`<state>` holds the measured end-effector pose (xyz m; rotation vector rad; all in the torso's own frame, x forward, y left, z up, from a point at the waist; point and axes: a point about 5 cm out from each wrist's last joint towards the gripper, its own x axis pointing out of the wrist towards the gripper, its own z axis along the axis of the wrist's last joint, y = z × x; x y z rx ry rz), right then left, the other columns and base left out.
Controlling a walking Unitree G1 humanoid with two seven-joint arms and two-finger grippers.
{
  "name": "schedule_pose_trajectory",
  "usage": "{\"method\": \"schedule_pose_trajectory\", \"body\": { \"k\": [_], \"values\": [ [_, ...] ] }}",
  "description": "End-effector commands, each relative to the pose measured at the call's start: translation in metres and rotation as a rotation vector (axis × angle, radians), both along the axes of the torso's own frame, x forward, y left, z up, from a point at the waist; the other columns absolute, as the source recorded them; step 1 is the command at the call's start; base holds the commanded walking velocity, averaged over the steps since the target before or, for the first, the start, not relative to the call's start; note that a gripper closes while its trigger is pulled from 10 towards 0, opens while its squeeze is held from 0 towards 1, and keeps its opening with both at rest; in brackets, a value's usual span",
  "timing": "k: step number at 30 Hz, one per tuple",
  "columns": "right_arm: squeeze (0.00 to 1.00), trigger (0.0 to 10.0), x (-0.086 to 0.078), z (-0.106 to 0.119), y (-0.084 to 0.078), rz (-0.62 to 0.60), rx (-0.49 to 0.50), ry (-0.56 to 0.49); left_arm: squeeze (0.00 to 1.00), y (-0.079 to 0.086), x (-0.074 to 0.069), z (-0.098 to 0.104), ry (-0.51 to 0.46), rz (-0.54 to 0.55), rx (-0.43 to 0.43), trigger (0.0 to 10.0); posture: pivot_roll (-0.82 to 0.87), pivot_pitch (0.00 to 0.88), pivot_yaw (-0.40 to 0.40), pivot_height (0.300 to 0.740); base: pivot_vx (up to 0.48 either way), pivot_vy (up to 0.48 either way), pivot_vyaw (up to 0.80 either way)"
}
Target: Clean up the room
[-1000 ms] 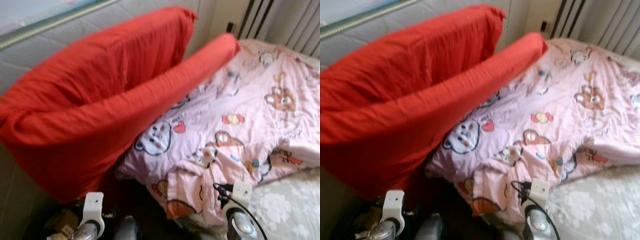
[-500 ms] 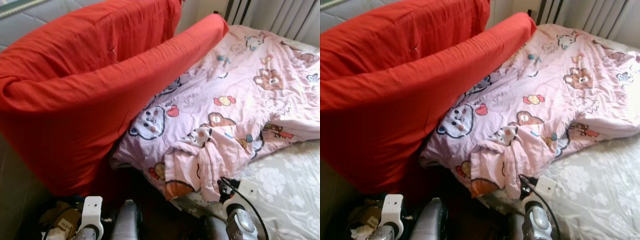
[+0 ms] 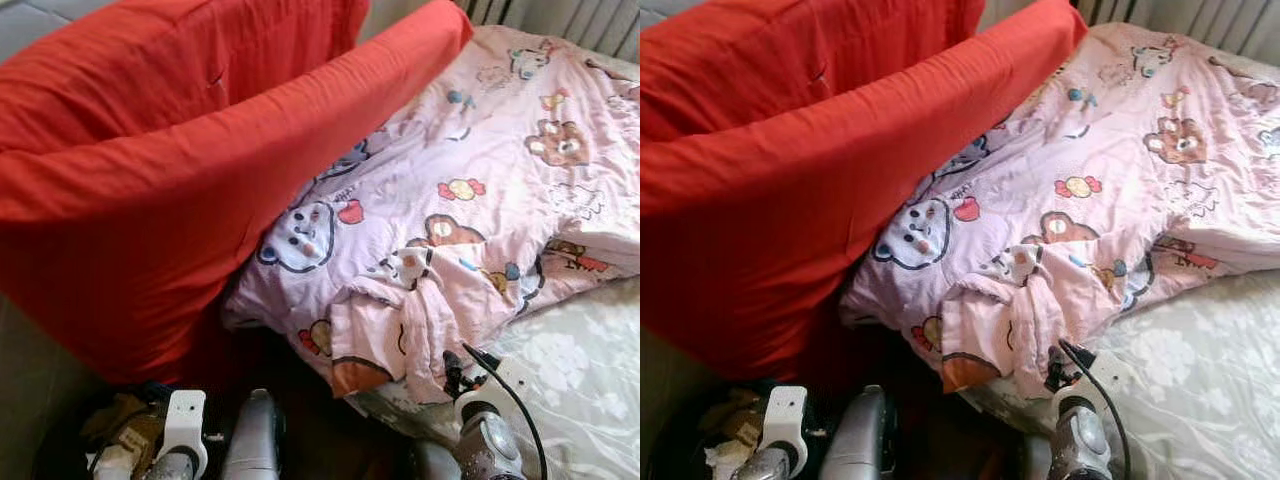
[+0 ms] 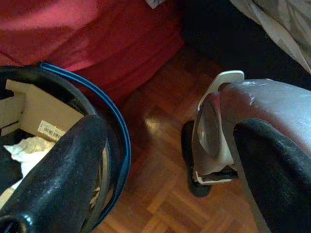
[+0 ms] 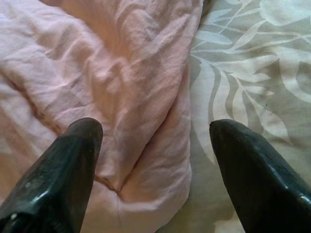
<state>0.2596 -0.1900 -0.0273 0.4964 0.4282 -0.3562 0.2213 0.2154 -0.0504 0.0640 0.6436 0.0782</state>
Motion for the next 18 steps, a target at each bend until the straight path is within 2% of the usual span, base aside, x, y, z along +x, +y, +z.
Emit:
{"method": "schedule_pose_trajectory", "body": {
  "k": [1,3,4,5,13,18],
  "values": [
    [1.00,10.0,-0.004,-0.004,0.002,-0.003,0.017,0.024,0.00,0.003,-0.013,-0.007,0.046,-0.003,0.013,10.0,0.16,0.175,0.008,0.626,0.000,0.000,0.00],
    [1.00,10.0,-0.001,-0.003,0.004,0.002,0.037,0.022,0.00,0.004,-0.013,-0.008,0.046,-0.002,0.015,10.0,0.15,0.177,0.007,0.626,0.000,0.000,0.00],
    [0.57,10.0,-0.001,-0.004,0.005,0.008,0.057,0.025,0.00,0.004,-0.013,-0.008,0.046,-0.002,0.015,10.0,0.15,0.177,0.007,0.626,0.000,0.000,0.00],
    [0.00,10.0,-0.002,-0.006,0.009,0.017,0.102,0.032,0.00,0.004,-0.014,-0.008,0.047,-0.001,0.015,10.0,0.16,0.184,0.007,0.626,0.000,0.000,0.00],
    [0.00,10.0,-0.010,-0.015,0.015,0.011,0.157,0.090,0.00,0.008,-0.017,-0.009,0.048,0.016,0.016,10.0,0.17,0.205,0.003,0.626,0.000,0.000,0.00],
    [0.00,10.0,-0.010,-0.015,0.016,0.011,0.164,0.089,0.00,0.010,-0.021,-0.010,0.051,0.021,0.018,10.0,0.18,0.222,0.000,0.626,0.000,0.000,0.00]
  ]
}}
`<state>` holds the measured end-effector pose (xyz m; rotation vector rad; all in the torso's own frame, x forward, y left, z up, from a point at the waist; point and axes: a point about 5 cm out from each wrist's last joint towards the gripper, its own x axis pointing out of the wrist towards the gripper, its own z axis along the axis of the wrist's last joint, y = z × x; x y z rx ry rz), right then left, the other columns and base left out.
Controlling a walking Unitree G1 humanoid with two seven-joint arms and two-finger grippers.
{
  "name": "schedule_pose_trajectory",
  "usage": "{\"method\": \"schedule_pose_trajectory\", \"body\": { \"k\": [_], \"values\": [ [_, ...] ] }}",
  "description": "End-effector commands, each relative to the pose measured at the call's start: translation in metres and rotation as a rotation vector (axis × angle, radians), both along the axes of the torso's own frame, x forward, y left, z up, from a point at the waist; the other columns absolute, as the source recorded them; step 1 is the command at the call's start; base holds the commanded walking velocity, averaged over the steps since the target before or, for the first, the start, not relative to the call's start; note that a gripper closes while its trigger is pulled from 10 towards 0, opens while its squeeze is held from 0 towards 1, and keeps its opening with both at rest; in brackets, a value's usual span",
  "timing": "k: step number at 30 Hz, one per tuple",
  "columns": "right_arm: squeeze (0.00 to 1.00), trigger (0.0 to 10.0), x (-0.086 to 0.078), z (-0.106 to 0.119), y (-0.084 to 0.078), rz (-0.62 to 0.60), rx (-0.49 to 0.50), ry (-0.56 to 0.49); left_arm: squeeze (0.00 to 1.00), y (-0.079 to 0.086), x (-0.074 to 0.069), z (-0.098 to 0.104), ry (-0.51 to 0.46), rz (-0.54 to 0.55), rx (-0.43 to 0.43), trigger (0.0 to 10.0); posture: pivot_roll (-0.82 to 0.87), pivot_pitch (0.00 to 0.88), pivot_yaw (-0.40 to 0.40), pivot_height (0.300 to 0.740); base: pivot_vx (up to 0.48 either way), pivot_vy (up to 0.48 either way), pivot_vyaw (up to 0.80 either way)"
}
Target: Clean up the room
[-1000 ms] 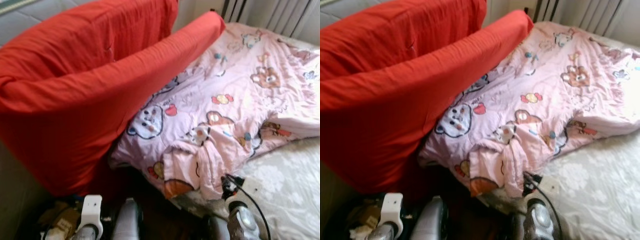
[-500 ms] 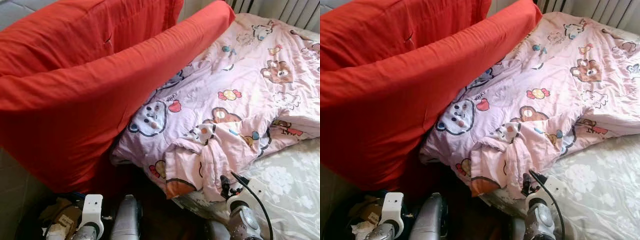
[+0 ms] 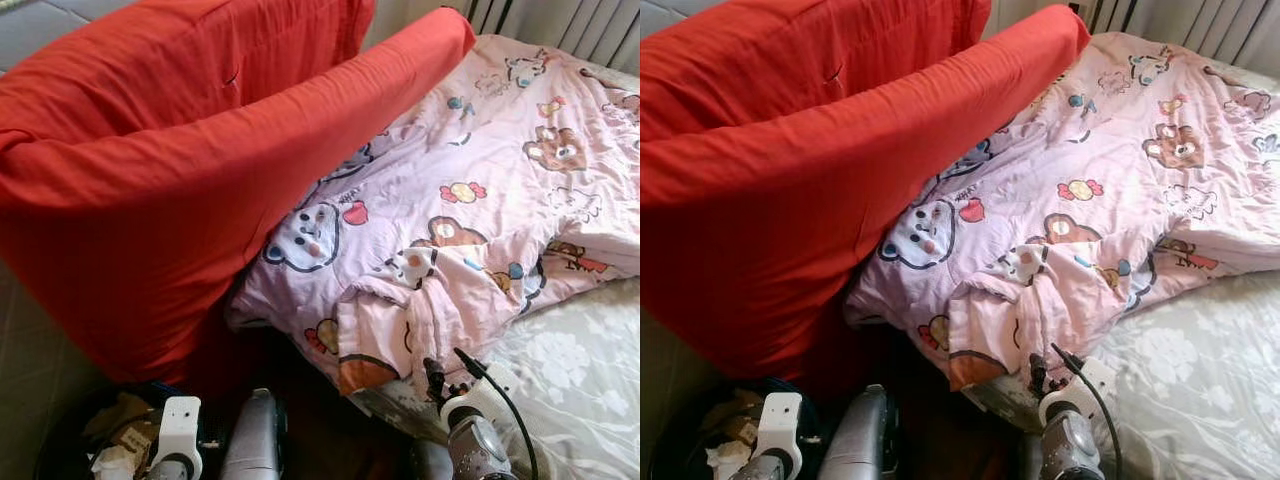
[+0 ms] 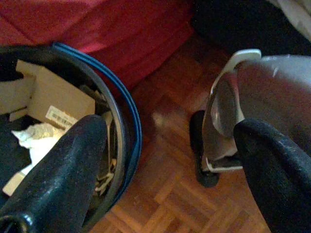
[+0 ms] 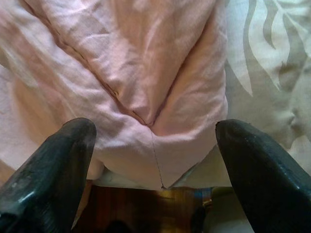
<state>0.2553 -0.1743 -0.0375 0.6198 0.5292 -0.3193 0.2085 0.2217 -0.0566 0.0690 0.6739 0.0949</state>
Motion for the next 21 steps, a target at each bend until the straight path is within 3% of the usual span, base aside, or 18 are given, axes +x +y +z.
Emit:
{"method": "schedule_pose_trajectory", "body": {
  "k": [1,10,21],
  "values": [
    [0.00,10.0,-0.004,-0.003,0.000,-0.026,0.028,0.005,0.00,0.004,-0.010,-0.005,0.022,0.008,0.010,10.0,0.18,0.229,0.000,0.626,0.000,0.000,0.00],
    [0.00,10.0,0.002,0.003,-0.008,-0.104,0.063,-0.030,0.00,0.012,-0.023,-0.007,0.026,0.007,0.029,10.0,0.20,0.295,0.002,0.626,0.000,0.000,0.00],
    [0.00,10.0,-0.001,-0.002,0.002,-0.051,0.085,0.022,0.00,0.023,-0.026,-0.003,-0.009,-0.007,0.055,10.0,0.23,0.347,0.021,0.626,0.000,0.000,0.00]
  ]
}}
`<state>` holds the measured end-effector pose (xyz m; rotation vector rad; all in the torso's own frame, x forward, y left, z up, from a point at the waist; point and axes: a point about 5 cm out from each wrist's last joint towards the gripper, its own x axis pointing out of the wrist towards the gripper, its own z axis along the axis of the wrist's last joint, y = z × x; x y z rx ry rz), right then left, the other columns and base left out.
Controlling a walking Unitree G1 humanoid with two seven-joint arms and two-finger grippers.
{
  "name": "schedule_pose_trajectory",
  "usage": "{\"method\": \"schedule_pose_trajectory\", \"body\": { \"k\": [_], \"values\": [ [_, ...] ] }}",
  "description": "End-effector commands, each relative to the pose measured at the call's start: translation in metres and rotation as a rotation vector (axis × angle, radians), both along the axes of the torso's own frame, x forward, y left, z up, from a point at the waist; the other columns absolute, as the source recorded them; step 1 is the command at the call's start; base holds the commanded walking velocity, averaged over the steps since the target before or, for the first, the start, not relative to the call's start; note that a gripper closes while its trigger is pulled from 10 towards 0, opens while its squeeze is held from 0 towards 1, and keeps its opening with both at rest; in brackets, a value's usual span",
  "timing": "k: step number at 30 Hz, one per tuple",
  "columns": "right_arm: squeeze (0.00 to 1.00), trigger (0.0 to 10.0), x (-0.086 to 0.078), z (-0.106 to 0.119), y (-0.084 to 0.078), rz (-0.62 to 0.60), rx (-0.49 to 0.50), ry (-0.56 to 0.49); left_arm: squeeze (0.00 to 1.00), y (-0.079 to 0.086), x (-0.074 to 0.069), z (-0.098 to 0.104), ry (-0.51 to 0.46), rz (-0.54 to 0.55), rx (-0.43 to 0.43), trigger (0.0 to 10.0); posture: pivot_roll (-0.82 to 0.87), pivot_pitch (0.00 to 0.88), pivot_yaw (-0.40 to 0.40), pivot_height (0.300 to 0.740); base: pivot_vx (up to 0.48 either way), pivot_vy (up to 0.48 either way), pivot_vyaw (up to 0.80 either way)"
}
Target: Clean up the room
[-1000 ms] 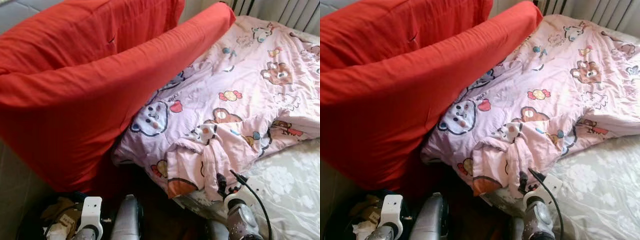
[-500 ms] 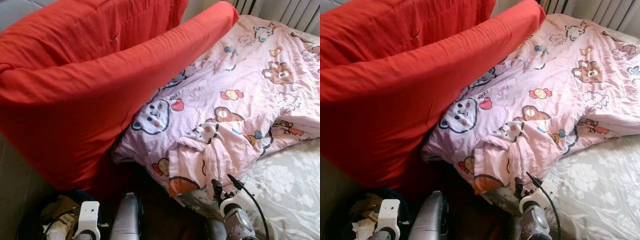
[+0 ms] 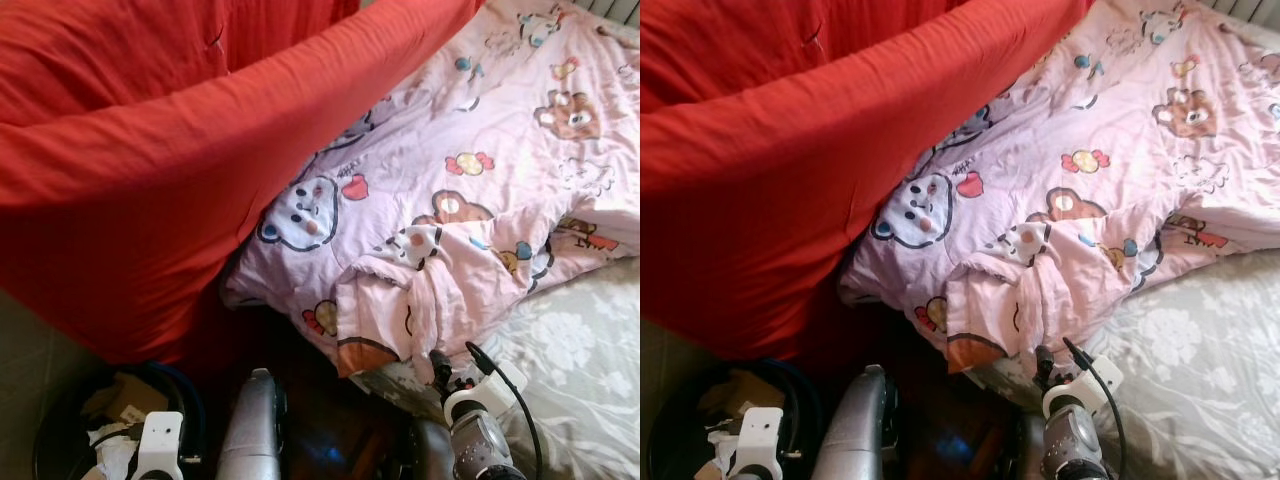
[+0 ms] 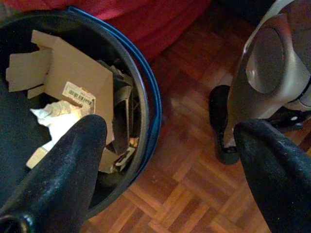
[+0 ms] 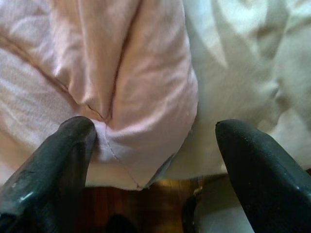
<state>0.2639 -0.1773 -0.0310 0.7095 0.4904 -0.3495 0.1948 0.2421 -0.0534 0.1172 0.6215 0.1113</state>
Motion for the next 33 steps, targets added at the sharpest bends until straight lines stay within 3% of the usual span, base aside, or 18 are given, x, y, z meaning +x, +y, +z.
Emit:
{"method": "schedule_pose_trajectory", "body": {
  "k": [1,6,7,8,15,33],
  "values": [
    [0.00,10.0,-0.009,-0.009,0.006,0.017,0.019,0.054,0.00,0.003,-0.012,-0.006,0.039,-0.005,0.004,10.0,0.23,0.352,0.022,0.626,0.000,0.000,0.00],
    [0.00,10.0,-0.007,-0.007,0.007,0.025,0.023,0.041,0.00,0.000,-0.004,-0.001,0.003,-0.041,0.012,10.0,0.24,0.357,0.026,0.626,0.000,0.000,0.00],
    [0.00,2.7,-0.006,-0.006,0.007,0.026,0.019,0.039,0.00,-0.002,-0.003,0.000,-0.003,-0.050,0.013,10.0,0.24,0.354,0.027,0.626,0.000,0.000,0.00],
    [0.00,0.0,-0.005,-0.006,0.006,0.026,0.013,0.038,0.00,-0.003,-0.002,0.001,-0.008,-0.057,0.014,10.0,0.24,0.349,0.028,0.626,0.000,0.000,0.00],
    [0.00,0.0,-0.002,-0.003,0.003,0.014,0.012,0.027,0.00,-0.003,-0.005,-0.001,-0.001,-0.065,0.015,10.0,0.23,0.328,0.025,0.626,0.000,0.000,0.00],
    [0.00,0.0,-0.014,-0.011,-0.001,-0.004,0.006,0.057,0.00,-0.009,-0.008,-0.004,0.010,-0.082,0.008,10.0,0.22,0.292,0.028,0.626,0.000,0.000,0.00]
  ]
}}
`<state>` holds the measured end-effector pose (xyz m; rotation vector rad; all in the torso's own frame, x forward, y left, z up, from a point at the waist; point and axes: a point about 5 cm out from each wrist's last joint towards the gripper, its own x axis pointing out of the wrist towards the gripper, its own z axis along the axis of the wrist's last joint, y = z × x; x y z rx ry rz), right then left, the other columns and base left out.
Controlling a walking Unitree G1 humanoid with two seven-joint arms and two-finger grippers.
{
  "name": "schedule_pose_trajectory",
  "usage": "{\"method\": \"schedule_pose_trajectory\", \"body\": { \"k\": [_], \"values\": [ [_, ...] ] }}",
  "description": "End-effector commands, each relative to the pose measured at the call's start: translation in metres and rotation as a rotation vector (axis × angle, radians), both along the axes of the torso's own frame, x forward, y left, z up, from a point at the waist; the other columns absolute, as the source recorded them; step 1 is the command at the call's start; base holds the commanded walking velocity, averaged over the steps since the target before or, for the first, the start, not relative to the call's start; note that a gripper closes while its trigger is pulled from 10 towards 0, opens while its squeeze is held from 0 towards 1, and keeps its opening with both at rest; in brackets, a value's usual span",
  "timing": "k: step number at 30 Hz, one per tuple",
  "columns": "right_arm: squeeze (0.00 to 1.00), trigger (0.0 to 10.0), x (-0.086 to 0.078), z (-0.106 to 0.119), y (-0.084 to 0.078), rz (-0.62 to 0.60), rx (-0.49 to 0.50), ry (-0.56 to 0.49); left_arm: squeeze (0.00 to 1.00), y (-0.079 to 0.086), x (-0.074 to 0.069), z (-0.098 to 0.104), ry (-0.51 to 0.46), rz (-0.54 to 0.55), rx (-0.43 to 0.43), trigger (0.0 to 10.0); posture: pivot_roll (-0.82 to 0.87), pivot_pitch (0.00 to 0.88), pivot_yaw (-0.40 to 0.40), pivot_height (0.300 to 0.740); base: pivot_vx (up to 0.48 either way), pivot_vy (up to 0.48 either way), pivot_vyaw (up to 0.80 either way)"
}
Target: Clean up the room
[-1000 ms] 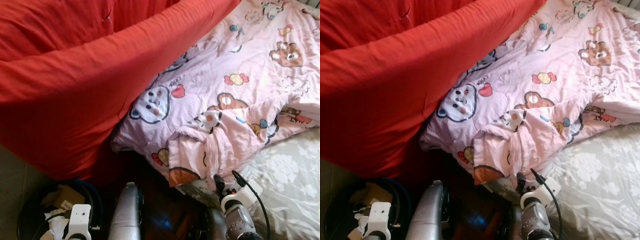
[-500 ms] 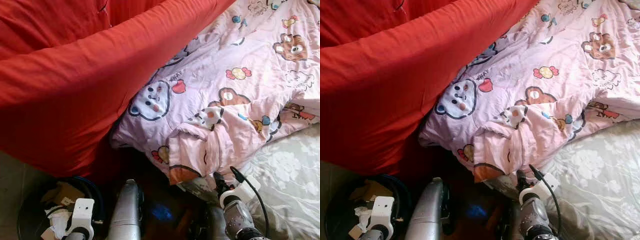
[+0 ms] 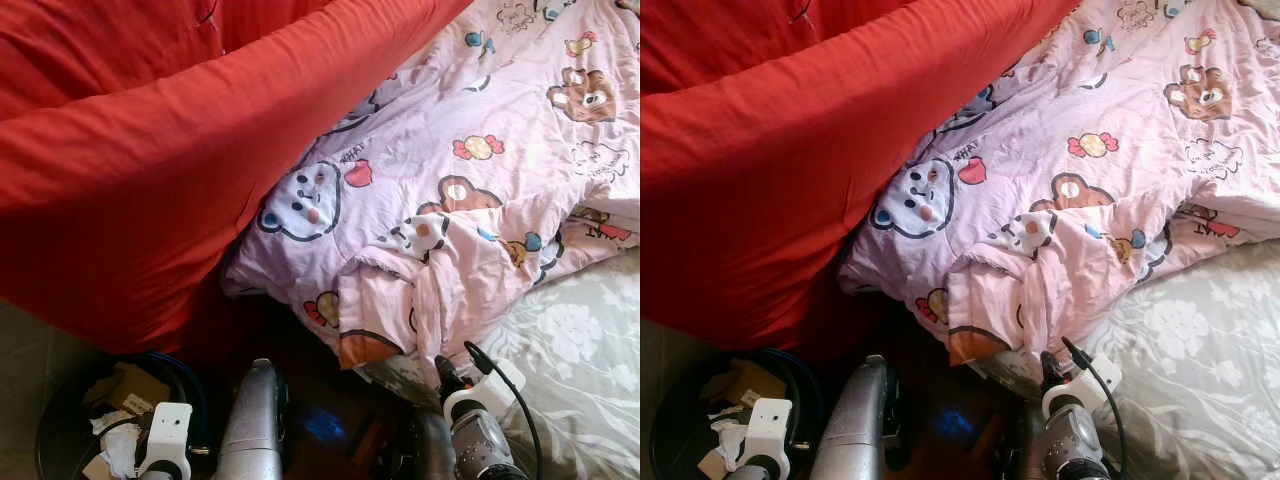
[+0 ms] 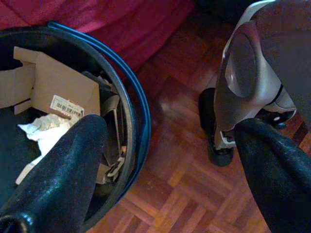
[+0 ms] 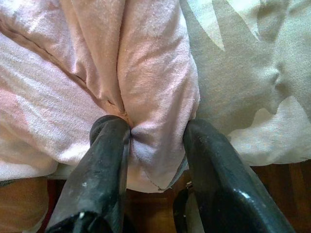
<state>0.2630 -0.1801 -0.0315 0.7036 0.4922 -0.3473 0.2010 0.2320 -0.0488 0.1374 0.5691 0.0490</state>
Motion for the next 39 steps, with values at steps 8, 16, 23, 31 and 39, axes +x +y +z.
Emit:
{"method": "schedule_pose_trajectory", "body": {
  "k": [8,16,23,31,39],
  "values": [
    [0.00,0.0,-0.010,-0.009,0.003,-0.008,0.010,0.048,0.00,-0.001,-0.014,-0.010,0.064,-0.013,0.006,10.0,0.22,0.291,0.026,0.626,0.000,0.000,0.00],
    [0.00,0.0,-0.010,-0.009,0.003,-0.008,0.010,0.048,0.00,-0.001,-0.014,-0.010,0.064,-0.013,0.006,10.0,0.22,0.291,0.026,0.626,0.000,0.000,0.00],
    [0.00,0.0,-0.010,-0.009,0.003,-0.008,0.010,0.048,0.00,-0.001,-0.014,-0.010,0.064,-0.013,0.006,10.0,0.22,0.291,0.026,0.626,0.000,0.000,0.00],
    [0.00,0.0,-0.010,-0.009,0.003,-0.008,0.010,0.048,0.00,-0.001,-0.014,-0.010,0.064,-0.013,0.006,10.0,0.22,0.291,0.026,0.626,0.000,0.000,0.00],
    [0.00,10.0,-0.007,-0.001,-0.007,0.063,-0.136,-0.022,0.00,-0.008,0.002,-0.006,0.055,0.027,-0.023,10.0,0.19,0.241,0.009,0.626,0.000,0.000,0.00]
  ]
}}
